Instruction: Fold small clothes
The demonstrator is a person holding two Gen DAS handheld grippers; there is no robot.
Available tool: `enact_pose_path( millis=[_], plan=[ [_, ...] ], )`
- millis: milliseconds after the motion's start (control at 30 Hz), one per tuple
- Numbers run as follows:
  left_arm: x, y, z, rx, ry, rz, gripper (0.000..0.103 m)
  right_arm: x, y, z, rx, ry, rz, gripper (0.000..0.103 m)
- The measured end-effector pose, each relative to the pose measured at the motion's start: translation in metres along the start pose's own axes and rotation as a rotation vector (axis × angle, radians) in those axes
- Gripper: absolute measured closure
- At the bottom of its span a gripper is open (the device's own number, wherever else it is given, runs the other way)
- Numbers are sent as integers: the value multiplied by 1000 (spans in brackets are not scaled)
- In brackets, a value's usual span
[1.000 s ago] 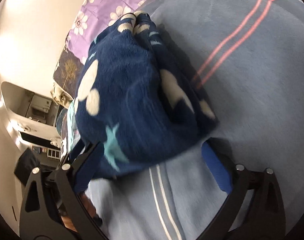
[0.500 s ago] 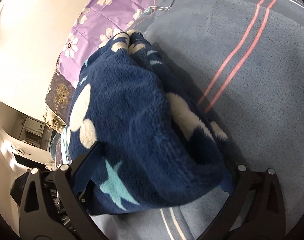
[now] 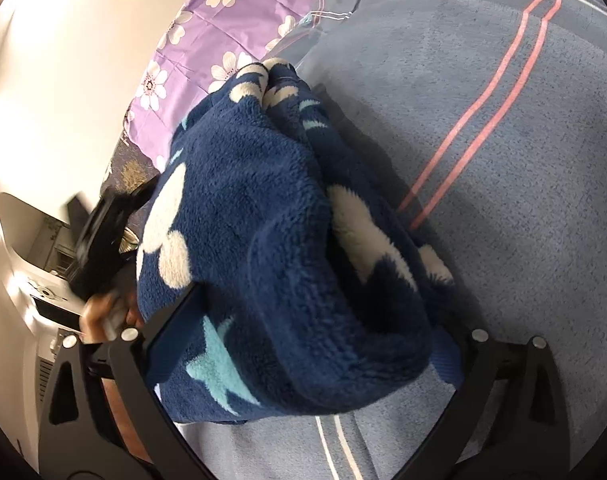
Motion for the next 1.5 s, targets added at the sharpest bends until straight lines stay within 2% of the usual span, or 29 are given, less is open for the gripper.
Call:
enact_pose_path(
  millis=[33,67,100,133,167,200,233,267,333,433,533,567,700,733,800,900,967,1000,1033,1067,1100,1133,1200,1267,1333,1433,1467,1500],
  plan=[
    [-2,-10,5,23,41,17,6,-2,-1,0,-3,-7,3,2],
    [-3,-20,8,52,67,28,14,-4,-3,0,-4,-11,9,3],
    [-4,-25,7,78,67,27,24,-7,-4,1,-9,-10,12,12],
    [-4,-27,2,102,47,7,29,-10,-5,4,-38,-4,22,24],
    [-3,-25,-4,107,19,-14,40,-11,-6,7,-71,-3,41,47],
    [-3,-21,-10,101,-20,-36,48,-14,-6,11,-87,4,65,56],
    [-4,-16,-15,94,-56,-57,52,-18,-4,17,-85,38,75,63],
    [-7,-7,-20,89,-86,-83,58,-25,-2,26,-79,89,69,64],
    [-19,10,-25,89,-106,-130,62,-38,2,44,-72,179,46,66],
    [-53,40,-27,66,-121,-229,64,-71,-4,82,-76,330,-7,67],
    [-101,74,-19,9,-119,-339,64,-111,-38,128,-98,443,-24,67],
    [-122,88,-10,-31,-122,-382,64,-122,-53,143,-104,477,-26,67],
    [-178,114,19,-172,-128,-472,64,-164,-135,202,-106,620,-22,67],
    [-185,117,26,-198,-125,-481,64,-171,-154,213,-104,638,-21,67],
    [-208,115,48,-305,-110,-507,64,-181,-196,237,-90,688,-24,68],
    [-223,109,78,-417,-104,-521,62,-189,-253,263,-43,760,-25,68],
    [-220,99,108,-474,-73,-506,57,-190,-290,266,13,785,-22,63],
    [-214,91,129,-516,-41,-483,52,-192,-304,256,66,788,-32,44],
    [-210,85,147,-543,-16,-457,49,-194,-317,240,166,784,-61,21],
    [-194,67,171,-586,20,-393,47,-195,-326,224,241,774,-87,17],
    [-185,55,182,-619,21,-360,45,-186,-338,205,270,762,-67,16],
    [-171,42,194,-671,-13,-319,45,-173,-348,191,263,753,-10,16],
    [-159,32,201,-713,-100,-296,35,-151,-358,162,199,674,76,17],
    [-151,35,198,-741,-150,-307,35,-151,-350,150,147,561,79,17],
    [-151,39,196,-745,-152,-286,35,-156,-343,147,143,527,88,17],
    [-148,51,180,-735,-206,-269,29,-164,-311,155,186,620,27,17],
    [-142,58,168,-712,-244,-274,22,-159,-299,159,170,650,16,17],
    [-137,62,158,-693,-274,-285,20,-150,-278,164,137,690,8,17]
  ],
)
Point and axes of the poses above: each gripper's, at about its wrist camera, not at the fingertips, and y roughly against the way its jaws point, z to its left, x to its underside, the point moved 9 cm from there along -y, roughly the way its jaws point, and after that the axes turned 8 degrees about -z, right-handed, at the moved point
